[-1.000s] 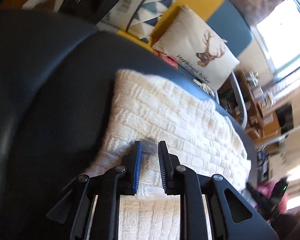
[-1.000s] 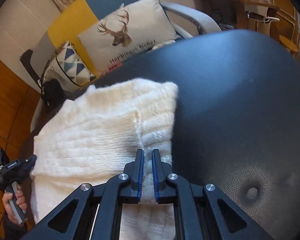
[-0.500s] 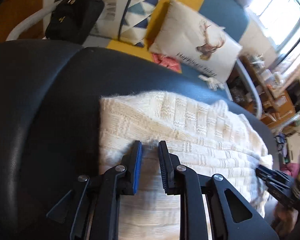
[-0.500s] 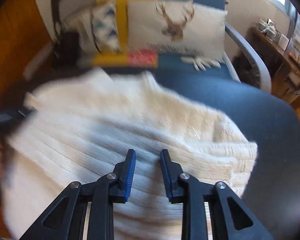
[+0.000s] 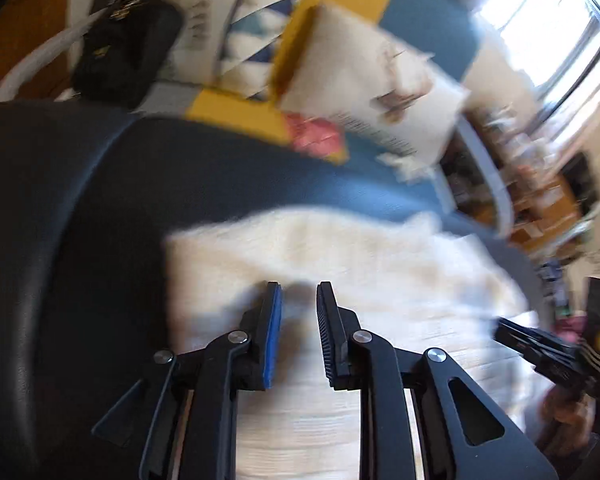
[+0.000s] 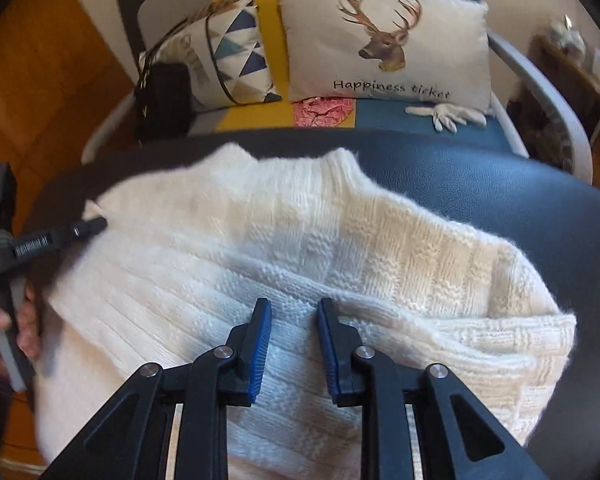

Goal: Fold clothes
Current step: 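Open both grippers and lift them away from the folded sweater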

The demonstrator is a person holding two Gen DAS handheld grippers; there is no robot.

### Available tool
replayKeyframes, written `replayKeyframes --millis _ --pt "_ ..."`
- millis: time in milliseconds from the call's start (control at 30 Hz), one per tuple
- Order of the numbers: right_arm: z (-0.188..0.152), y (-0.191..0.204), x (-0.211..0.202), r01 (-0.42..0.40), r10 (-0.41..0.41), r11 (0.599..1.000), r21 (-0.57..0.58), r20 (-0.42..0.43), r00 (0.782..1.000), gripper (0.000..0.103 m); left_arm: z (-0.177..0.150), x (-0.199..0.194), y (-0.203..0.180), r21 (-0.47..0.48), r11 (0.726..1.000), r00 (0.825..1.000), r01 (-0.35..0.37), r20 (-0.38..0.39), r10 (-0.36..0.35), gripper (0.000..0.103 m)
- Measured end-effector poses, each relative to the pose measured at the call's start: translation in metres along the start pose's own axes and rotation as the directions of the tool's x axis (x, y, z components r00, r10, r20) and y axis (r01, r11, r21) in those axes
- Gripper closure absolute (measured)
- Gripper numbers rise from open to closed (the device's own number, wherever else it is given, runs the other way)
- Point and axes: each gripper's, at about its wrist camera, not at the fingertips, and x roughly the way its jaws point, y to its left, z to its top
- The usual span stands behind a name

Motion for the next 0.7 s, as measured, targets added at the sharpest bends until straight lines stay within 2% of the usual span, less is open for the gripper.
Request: replayKeyframes --millis 33,100,167,233,300,333,467,533,600,667,700 --pt "0.009 -0.001 -0.004 -0.01 0.01 1.0 0.004 0.024 1.0 0.079 0.005 0.0 -0.007 0.013 1.0 1.0 0.026 0.007 -0.026 0.083" --pt "0.022 -0.005 0.003 0.007 -0.007 1.0 0.008 0.017 1.0 0.079 0.016 0.01 -0.023 0.041 0.997 0.998 0.062 -0.008 -0.062 0.083" --pt "0.034 -0.011 0.017 0.001 0.0 1.0 0.029 -0.014 1.0 0.079 0.024 0.03 -0.035 0.056 0.997 0.998 0.047 -0.053 -0.044 0.083" --pt "0.044 -0.019 0.035 0.06 -0.058 0.998 0.029 -0.047 0.997 0.079 0.031 0.051 -0.045 0.07 0.997 0.995 0.028 -0.101 -0.021 0.083" --pt "0.048 -0.03 0.049 0.106 -0.103 0.993 0.043 -0.068 0.992 0.084 0.035 0.077 -0.044 0.081 0.996 0.987 -0.029 -0.155 0.041 0.083" --pt "0.05 -0.034 0.048 0.105 -0.102 0.993 0.052 -0.052 0.993 0.088 0.036 0.078 -0.041 0.07 0.997 0.989 -0.026 -0.145 0.036 0.083" --pt "0.046 -0.052 0.027 0.091 -0.093 0.992 0.093 0.016 0.996 0.085 0.038 0.074 -0.03 0.012 1.0 0.992 -0.007 -0.124 0.009 0.083" --pt "0.041 -0.062 0.013 0.087 -0.09 0.99 0.107 0.026 0.996 0.085 0.034 0.06 -0.027 0.018 1.0 0.997 -0.015 -0.08 0.016 0.083" --pt "0.035 -0.068 -0.002 0.117 -0.12 0.988 0.099 0.025 0.992 0.085 0.029 0.045 -0.028 0.045 0.999 0.999 -0.012 -0.038 0.014 0.083" --pt "0.029 -0.066 -0.008 0.154 -0.153 0.987 0.051 -0.017 0.988 0.084 0.026 0.045 -0.031 0.092 0.994 0.998 -0.054 -0.025 0.056 0.083" --pt "0.027 -0.065 -0.006 0.205 -0.205 0.979 0.012 -0.041 0.978 0.084 0.024 0.05 -0.034 0.129 0.985 0.992 -0.117 -0.04 0.123 0.083"
